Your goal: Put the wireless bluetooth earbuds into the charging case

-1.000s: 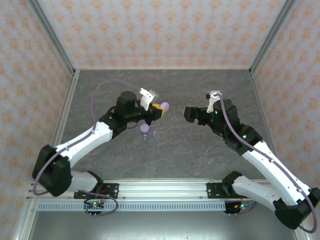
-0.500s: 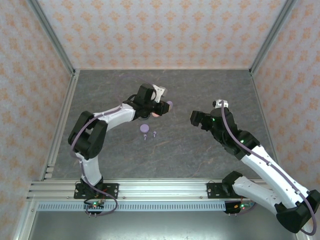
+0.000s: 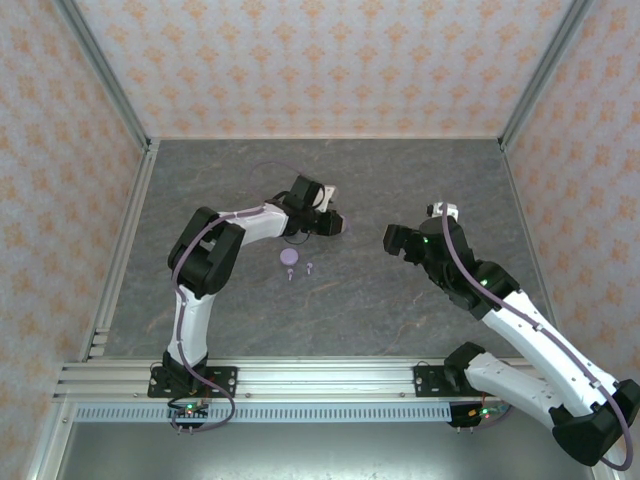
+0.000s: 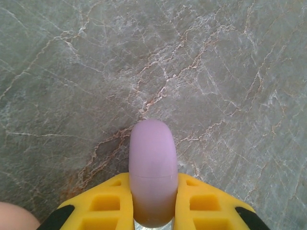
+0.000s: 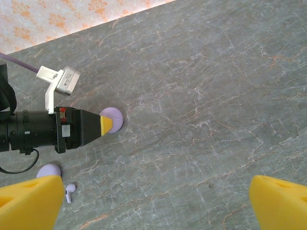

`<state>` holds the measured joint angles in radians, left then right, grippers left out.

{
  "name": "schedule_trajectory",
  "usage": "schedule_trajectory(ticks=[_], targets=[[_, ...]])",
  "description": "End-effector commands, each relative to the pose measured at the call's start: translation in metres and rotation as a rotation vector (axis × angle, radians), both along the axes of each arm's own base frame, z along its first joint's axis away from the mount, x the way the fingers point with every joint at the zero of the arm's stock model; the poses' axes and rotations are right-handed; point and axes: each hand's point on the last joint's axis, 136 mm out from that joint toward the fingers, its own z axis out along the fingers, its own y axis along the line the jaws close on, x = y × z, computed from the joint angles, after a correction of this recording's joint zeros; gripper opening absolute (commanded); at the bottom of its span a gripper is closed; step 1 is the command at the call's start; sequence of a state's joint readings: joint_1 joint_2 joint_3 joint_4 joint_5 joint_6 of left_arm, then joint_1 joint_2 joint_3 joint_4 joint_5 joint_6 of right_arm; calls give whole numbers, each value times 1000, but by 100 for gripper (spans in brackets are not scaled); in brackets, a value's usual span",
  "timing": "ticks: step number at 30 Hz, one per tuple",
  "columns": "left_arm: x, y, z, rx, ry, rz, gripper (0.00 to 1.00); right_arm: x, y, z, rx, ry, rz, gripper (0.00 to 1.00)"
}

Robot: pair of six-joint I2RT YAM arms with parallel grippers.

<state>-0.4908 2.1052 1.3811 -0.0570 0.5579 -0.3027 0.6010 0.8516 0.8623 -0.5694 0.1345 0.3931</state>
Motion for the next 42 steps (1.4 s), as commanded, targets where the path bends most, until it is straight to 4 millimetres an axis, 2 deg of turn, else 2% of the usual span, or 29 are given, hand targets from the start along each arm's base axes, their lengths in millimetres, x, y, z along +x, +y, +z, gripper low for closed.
schedule_trajectory(ticks=[1, 12, 18, 27, 28, 33, 38, 42], targets=[[5, -4, 7, 7, -9, 10, 13, 1, -8, 9, -7, -16, -37, 99], [3, 3, 2, 71, -7, 2, 30, 1, -9, 8, -8, -11, -41, 99], [4, 5, 17, 82, -38, -4, 36, -1, -10, 8, -19, -7, -39, 99], [-5, 17, 75, 87, -139, 0, 41, -1, -8, 11, -38, -13, -12, 99], [-7, 20, 94, 74, -173, 3, 42, -1, -8, 11, -41, -12, -8, 99], [-20, 36, 141, 42, -255, 18, 44, 0, -2, 14, -35, -22, 24, 99], [-31, 74, 177, 32, -338, 108, 48, 4, 23, 14, -4, -8, 133, 99], [-40, 114, 192, 32, -377, 210, 54, 10, 51, 4, 7, 57, 238, 99]])
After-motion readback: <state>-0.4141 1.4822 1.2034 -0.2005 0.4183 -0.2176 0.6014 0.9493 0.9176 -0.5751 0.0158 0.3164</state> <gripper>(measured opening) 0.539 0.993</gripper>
